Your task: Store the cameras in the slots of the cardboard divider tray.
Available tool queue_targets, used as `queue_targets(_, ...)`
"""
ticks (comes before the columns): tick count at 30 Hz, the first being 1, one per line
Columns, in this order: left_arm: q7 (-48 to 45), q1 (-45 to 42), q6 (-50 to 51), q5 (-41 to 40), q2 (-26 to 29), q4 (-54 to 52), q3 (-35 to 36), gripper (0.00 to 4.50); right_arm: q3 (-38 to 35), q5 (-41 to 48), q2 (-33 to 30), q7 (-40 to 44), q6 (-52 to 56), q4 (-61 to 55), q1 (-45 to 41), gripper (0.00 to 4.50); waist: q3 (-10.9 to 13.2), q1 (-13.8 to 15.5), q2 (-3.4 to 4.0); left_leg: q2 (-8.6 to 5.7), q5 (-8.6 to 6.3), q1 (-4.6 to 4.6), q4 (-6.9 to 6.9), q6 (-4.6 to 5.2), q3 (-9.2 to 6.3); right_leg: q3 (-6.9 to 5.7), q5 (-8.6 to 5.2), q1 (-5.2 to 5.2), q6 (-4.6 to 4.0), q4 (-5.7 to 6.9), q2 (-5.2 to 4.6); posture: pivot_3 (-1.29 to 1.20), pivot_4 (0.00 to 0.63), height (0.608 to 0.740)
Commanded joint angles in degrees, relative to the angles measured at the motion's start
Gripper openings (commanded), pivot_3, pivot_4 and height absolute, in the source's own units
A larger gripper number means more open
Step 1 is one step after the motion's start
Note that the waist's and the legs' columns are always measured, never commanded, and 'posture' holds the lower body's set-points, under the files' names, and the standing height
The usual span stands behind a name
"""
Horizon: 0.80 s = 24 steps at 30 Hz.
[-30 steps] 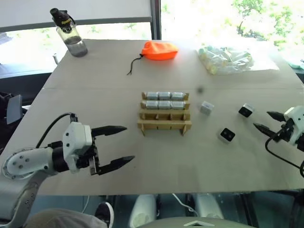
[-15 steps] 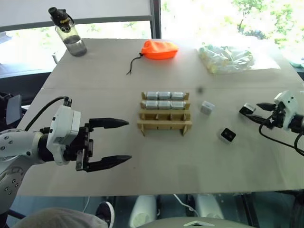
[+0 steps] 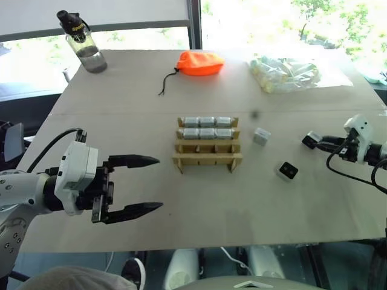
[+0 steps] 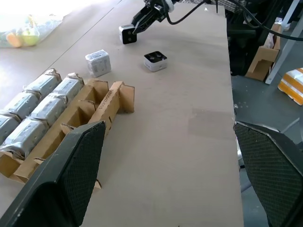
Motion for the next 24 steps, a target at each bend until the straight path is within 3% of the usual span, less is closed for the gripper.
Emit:
queue_targets(1,-0.2,-0.3,-0.8,0.3,-0.4,0.0,1.4,4.5,-0.6,0.5,-0.3,0.5,-1.0,-2.2,-2.3,0.67,0.0,-0.1,0.03,0.0,0.0,0.0,0.0,0.0,0.01,0.01,0.0,0.0,0.0,0.0,0.0,0.0,0.15,0.74)
queue_targets(6,-0.4,-0.4,-1.1,0.9,-0.8,0.7,1.4,4.5,-0.3,2.4,1.5,2.1,3.8,-10.8,-3.6,0.67,0.1,-0.1,0.09,0.02,0.0,0.01,0.0,-0.01,-0.01,0.0,0.01,-0.01,0.01,0.03,0.01,0.0,0.15,0.74)
queue_targets(11,2.7,-2.2,-0.9,0.5,-2.7,2.8,2.7,4.5,0.9,4.5,6.3,-1.9,11.8,-24.8,-4.7,0.67,0.1,-0.1,0.15,0.04,0.01,0.03,0.0,-0.02,-0.01,0.0,0.01,-0.03,0.02,0.09,0.01,0.0,0.15,0.74)
queue_targets(17,6.8,0.2,-3.1,5.6,-6.2,7.6,6.3,4.5,8.3,9.5,16.5,-7.6,29.1,-48.2,-7.1,0.67,0.1,-0.3,0.19,0.09,0.01,-0.02,-0.03,-0.06,-0.04,-0.04,0.02,-0.17,0.01,0.27,-0.01,0.0,0.15,0.74)
queue_targets(24,9.8,0.6,-4.4,11.1,-6.3,12.6,6.5,4.5,18.4,9.0,25.5,-9.3,34.6,-53.4,-13.1,0.67,0.0,0.2,0.07,-0.01,0.01,-0.15,-0.01,-0.06,-0.22,-0.22,0.01,-0.17,-0.01,0.22,-0.12,0.0,0.15,0.74)
